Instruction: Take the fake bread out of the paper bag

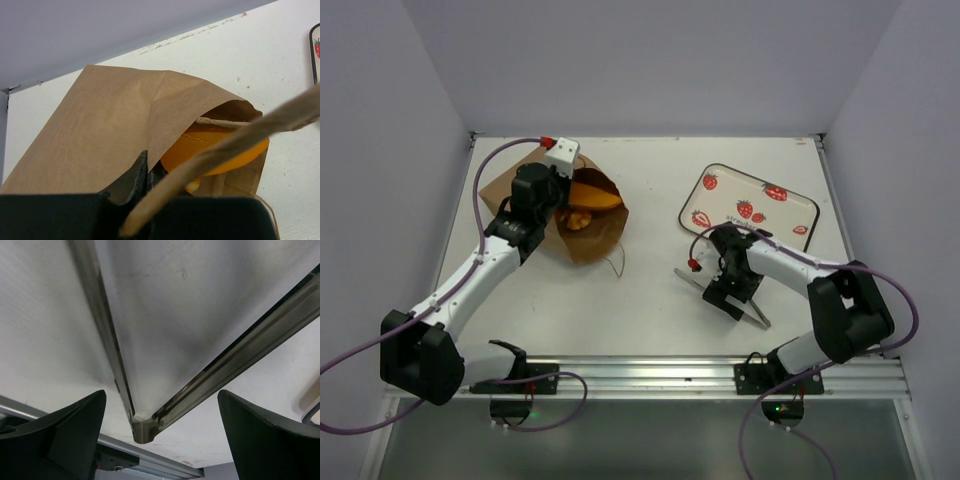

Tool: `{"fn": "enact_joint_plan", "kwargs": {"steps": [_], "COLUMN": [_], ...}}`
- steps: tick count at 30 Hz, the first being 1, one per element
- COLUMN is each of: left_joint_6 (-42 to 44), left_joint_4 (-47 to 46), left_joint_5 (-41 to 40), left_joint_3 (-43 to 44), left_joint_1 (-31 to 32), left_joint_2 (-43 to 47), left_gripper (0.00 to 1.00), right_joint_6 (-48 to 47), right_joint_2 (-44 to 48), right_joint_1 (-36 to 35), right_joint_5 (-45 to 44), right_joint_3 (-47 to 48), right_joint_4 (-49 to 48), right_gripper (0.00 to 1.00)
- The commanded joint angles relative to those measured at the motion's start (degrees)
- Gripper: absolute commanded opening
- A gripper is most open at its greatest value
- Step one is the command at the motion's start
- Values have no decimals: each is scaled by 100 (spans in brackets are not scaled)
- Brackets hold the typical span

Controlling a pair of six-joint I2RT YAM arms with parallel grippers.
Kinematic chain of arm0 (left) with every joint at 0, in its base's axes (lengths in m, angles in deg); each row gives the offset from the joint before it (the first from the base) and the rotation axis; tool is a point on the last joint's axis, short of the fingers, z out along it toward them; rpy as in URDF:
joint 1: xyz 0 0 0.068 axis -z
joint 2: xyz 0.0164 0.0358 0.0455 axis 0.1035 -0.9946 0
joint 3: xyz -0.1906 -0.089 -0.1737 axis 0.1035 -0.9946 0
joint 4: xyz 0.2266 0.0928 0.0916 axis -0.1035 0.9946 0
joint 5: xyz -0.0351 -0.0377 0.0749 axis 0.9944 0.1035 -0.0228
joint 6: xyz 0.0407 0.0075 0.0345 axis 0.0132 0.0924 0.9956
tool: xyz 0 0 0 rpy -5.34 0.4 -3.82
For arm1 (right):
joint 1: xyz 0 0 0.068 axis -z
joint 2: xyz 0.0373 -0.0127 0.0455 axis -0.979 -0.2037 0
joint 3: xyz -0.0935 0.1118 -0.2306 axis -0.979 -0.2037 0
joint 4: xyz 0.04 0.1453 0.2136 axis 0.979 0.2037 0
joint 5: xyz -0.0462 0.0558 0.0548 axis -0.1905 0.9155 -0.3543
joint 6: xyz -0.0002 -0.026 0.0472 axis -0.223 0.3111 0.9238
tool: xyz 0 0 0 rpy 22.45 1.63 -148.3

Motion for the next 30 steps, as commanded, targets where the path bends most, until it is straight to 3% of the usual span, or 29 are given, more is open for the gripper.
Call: {"fn": "enact_joint_plan", "kwargs": {"steps": [1,5,7,10,15,20,25,30], "left_joint_6": [-146,-128,-128,-119,-111,-119,-93,-75], "left_joint_4": [-176,-176,-176,-176,-176,-176,-176,-185], "left_joint_5": [56,65,47,47,3,-6,-49,-94], "left_joint_3": [97,97,97,79,79,70,53,18], "left_joint_1": [-25,-25,-25,-25,-25,-25,-25,-25], "left_joint_2": [198,207,216,225,242,242,277,330], "left_gripper": [0,0,0,0,0,0,0,0], "right_joint_6": [360,545,598,572,432,18,-79,140], "right_joint_2": [-254,-597,-702,-616,-422,-885,-1502,-1723], "right_joint_1": [-26,-35,-35,-43,-43,-43,-70,-70], "right_joint_5": [-367,-332,-289,-210,54,134,186,396], "right_joint_3": [92,-49,-67,-49,266,846,1532,1613], "right_joint_4": [-420,-797,-860,-912,-1009,-1097,-1185,-1536], "right_gripper": [99,88,73,63,52,42,42,47]}}
